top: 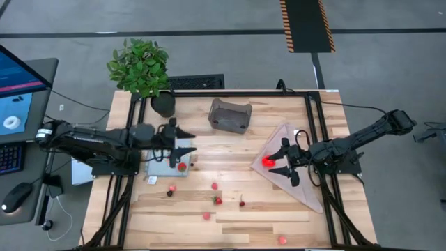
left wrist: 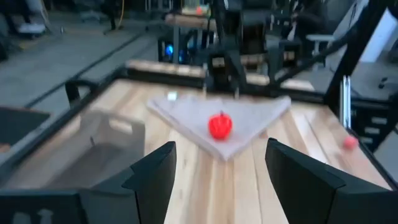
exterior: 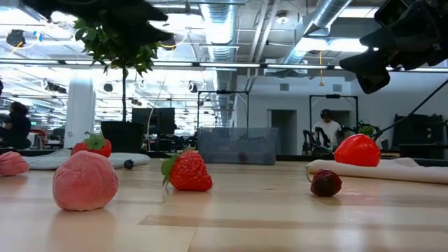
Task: Pick and placing Produce into tupperware
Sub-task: Put the strawberry into the black bin
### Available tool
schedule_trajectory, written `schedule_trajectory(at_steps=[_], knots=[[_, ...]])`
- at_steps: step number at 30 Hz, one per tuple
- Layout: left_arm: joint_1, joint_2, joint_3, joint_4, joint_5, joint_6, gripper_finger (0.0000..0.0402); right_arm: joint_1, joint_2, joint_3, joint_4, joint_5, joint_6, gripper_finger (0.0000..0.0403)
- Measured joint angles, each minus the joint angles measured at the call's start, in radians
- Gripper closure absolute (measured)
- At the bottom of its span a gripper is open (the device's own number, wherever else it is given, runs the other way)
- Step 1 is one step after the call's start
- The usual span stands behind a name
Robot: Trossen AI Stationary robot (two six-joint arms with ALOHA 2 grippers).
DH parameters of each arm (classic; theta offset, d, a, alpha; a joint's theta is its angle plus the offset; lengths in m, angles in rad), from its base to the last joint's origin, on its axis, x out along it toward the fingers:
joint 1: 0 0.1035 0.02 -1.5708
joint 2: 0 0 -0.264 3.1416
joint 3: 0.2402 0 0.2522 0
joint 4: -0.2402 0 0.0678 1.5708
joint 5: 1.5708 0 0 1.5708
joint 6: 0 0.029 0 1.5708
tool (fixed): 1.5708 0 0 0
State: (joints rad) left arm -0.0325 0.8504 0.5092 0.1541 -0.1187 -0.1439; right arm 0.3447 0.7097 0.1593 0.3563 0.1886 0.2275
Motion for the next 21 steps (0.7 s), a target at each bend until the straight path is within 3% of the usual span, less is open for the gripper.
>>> schedule_trajectory(at_steps=[5,15,21], knots=[[-0.142,-0.061,-0.116,0.087,-0.137,-0.045,0.0167,0.000,0.000,0.000,0.022,0.000,-0.022,0.0143],[-0.506,-0.023,-0.183,0.071,-0.695,0.016,0.0167,0.000,0.000,0.000,0.026,0.000,-0.026,0.0143],[-0.642,0.062,-0.203,0.039,-0.834,-0.089,0.0167,0.000,0.000,0.000,0.025,0.000,-0.026,0.0143]])
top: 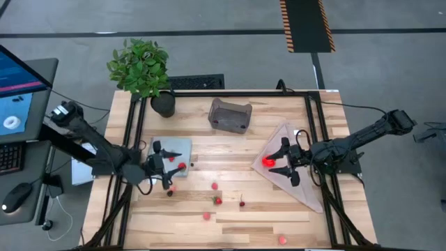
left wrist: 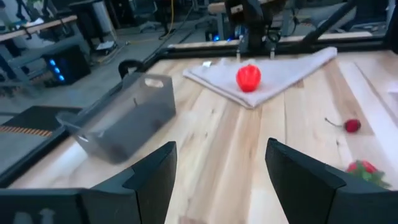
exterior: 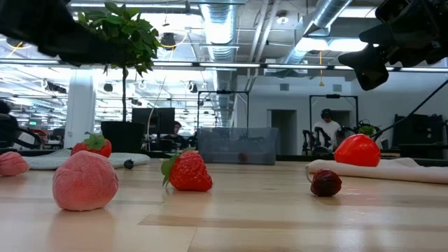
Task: Pick and placing Produce into tupperware
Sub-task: Put the strawberry into the black bin
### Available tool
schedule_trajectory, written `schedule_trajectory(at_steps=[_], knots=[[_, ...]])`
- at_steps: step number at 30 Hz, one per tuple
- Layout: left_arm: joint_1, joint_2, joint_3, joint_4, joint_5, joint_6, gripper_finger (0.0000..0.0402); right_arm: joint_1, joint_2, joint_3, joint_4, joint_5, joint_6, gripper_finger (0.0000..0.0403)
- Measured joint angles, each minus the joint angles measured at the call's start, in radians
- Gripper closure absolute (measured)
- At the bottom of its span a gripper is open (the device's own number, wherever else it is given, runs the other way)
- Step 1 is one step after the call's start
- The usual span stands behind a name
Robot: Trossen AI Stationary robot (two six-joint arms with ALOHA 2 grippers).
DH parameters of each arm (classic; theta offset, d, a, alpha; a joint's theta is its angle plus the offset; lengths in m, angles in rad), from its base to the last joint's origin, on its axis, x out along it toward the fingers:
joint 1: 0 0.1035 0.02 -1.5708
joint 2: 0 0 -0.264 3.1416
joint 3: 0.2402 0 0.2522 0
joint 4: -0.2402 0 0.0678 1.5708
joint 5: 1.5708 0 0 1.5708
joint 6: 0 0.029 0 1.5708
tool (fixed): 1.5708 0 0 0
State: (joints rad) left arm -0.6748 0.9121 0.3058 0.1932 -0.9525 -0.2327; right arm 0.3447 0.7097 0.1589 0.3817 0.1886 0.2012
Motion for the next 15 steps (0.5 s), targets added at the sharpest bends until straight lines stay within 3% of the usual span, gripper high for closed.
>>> schedule_trajectory(at_steps=[15], knots=[[-0.098,0.307,-0.001,-0.060,-0.039,-0.347,0.0167,0.000,0.000,0.000,0.000,0.000,-0.001,0.0143]])
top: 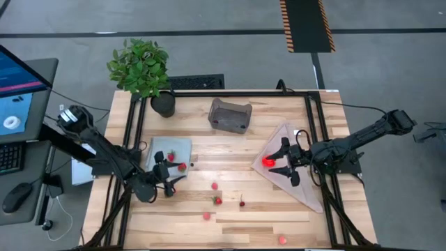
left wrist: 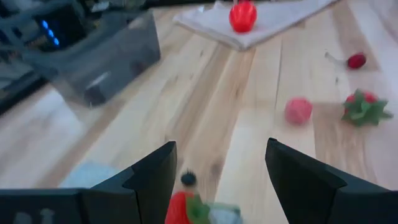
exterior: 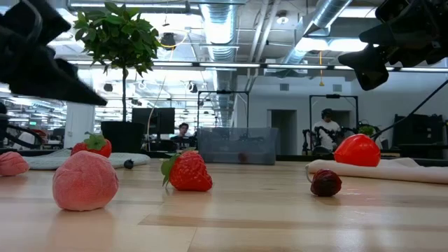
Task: Pick and placing Produce into tupperware
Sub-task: Put the strawberry into the black bin
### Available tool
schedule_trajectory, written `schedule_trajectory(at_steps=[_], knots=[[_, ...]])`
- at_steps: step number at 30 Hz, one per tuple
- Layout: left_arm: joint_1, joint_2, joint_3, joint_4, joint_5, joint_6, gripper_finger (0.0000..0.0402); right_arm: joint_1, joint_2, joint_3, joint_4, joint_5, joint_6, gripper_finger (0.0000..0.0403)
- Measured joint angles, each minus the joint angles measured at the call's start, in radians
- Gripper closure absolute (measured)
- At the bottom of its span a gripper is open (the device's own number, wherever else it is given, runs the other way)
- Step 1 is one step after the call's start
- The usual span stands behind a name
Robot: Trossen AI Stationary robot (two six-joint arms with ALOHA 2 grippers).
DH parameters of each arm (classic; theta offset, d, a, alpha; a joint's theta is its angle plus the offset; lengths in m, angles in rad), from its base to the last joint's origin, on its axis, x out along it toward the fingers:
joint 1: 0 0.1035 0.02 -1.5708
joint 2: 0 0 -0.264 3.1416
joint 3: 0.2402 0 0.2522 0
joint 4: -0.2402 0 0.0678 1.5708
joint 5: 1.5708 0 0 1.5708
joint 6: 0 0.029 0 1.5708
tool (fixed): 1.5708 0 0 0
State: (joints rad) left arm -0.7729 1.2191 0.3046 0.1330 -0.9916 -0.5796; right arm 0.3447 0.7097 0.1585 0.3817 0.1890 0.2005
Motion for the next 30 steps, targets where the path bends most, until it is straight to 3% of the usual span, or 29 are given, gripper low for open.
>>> schedule_trajectory(at_steps=[8,25,30], knots=[[-0.013,0.091,0.000,-0.068,0.044,-0.217,0.0167,0.000,0.000,0.000,-0.003,0.000,-0.001,0.0143],[0.027,0.145,0.001,-0.074,0.048,-0.292,0.0167,0.000,0.024,-0.001,0.005,0.049,0.000,0.0143],[0.050,0.145,0.001,-0.072,0.048,-0.290,0.0187,0.000,0.048,-0.001,0.023,0.054,0.000,0.0143]])
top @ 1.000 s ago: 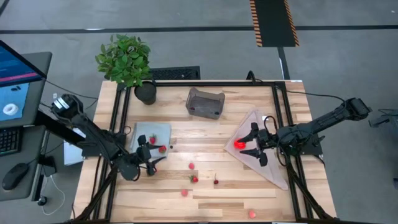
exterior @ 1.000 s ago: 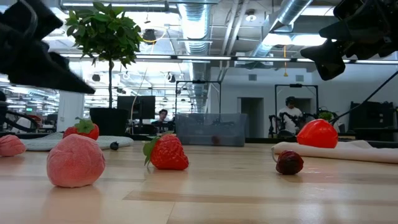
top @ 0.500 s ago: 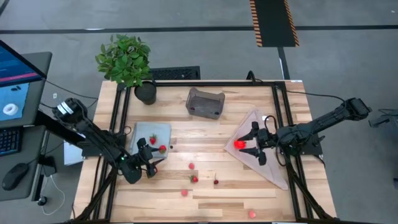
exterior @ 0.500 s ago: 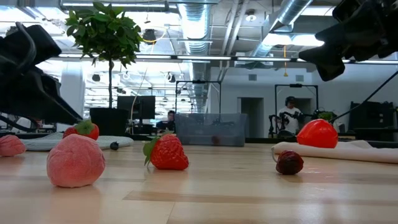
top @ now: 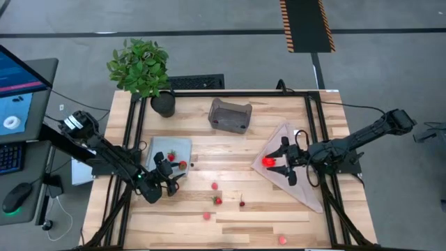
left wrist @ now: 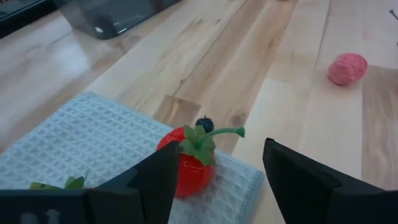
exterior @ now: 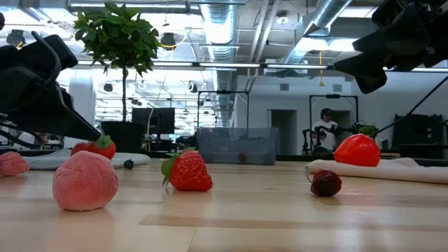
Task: Pick and placing Produce into tupperware
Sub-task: Put the strawberry into the black bin
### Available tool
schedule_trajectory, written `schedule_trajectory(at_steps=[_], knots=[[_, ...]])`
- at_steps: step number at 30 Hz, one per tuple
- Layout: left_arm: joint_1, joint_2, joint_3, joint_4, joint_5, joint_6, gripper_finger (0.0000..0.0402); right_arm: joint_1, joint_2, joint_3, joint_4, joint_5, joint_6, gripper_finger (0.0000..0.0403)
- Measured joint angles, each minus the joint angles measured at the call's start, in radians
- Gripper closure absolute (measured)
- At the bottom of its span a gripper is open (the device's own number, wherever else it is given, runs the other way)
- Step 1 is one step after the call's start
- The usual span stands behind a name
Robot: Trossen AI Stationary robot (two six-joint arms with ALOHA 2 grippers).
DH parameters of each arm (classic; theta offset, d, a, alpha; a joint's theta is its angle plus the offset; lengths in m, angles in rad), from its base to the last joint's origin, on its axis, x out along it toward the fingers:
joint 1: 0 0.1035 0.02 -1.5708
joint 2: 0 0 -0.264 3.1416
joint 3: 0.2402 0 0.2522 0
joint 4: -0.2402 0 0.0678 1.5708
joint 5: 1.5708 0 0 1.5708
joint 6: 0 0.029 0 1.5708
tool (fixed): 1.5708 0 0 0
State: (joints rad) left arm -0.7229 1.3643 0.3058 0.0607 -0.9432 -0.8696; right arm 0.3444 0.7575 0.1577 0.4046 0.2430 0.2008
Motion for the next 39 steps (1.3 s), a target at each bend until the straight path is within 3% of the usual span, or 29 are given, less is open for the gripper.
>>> schedule_trajectory(at_steps=[13,29,39], knots=[[0.014,0.000,0.000,0.005,-0.012,0.057,0.0242,0.000,0.003,0.000,-0.002,0.022,0.000,0.0143],[0.029,0.000,0.000,0.033,-0.003,0.168,0.0245,0.000,0.003,0.000,-0.002,0.021,0.000,0.0143],[0.061,0.093,0.001,0.102,-0.027,0.176,0.0245,0.000,0.003,0.000,-0.002,0.021,0.000,0.0143]])
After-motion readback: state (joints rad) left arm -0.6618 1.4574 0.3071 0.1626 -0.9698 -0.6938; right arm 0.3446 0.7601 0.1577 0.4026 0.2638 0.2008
